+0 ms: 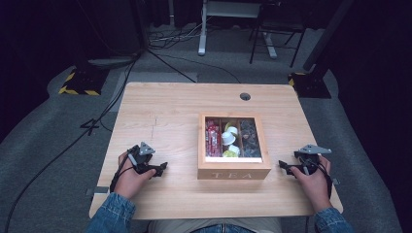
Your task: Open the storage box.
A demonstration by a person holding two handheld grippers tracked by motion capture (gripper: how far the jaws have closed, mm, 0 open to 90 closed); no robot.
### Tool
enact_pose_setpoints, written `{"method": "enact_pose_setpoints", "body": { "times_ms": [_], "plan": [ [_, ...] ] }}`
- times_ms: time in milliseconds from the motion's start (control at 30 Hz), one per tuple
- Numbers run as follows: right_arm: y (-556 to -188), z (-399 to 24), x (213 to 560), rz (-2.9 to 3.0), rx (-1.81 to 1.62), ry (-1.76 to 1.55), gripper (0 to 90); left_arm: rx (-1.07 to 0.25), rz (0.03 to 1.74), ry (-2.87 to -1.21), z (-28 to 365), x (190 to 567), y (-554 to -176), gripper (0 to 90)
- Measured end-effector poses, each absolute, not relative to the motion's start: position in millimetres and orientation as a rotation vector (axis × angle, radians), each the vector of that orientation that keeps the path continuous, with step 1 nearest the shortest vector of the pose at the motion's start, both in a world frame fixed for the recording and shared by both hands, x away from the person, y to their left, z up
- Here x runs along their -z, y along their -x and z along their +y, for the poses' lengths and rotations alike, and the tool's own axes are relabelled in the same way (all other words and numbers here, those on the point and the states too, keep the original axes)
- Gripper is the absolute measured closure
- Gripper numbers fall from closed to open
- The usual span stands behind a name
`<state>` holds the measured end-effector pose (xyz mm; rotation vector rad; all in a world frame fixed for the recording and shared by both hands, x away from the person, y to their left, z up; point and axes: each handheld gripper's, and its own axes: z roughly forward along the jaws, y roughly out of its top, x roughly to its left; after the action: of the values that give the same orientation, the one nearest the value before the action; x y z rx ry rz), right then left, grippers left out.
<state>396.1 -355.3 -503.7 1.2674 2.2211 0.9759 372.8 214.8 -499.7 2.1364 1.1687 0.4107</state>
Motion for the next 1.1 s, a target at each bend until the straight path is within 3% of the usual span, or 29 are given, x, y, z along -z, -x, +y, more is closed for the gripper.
{"method": "enact_pose_setpoints", "body": {
  "times_ms": [667, 1100],
  "plan": [
    [-396, -355, 504, 2.220, -0.976, -1.267, 15.9, -0.396, 1.077, -2.105, 200, 458, -358, 26.5],
    [-396, -355, 504, 2.220, -0.976, -1.268, 15.9, -0.352, 0.888, -2.103, 164, 434, -337, 29.2]
  ]
}}
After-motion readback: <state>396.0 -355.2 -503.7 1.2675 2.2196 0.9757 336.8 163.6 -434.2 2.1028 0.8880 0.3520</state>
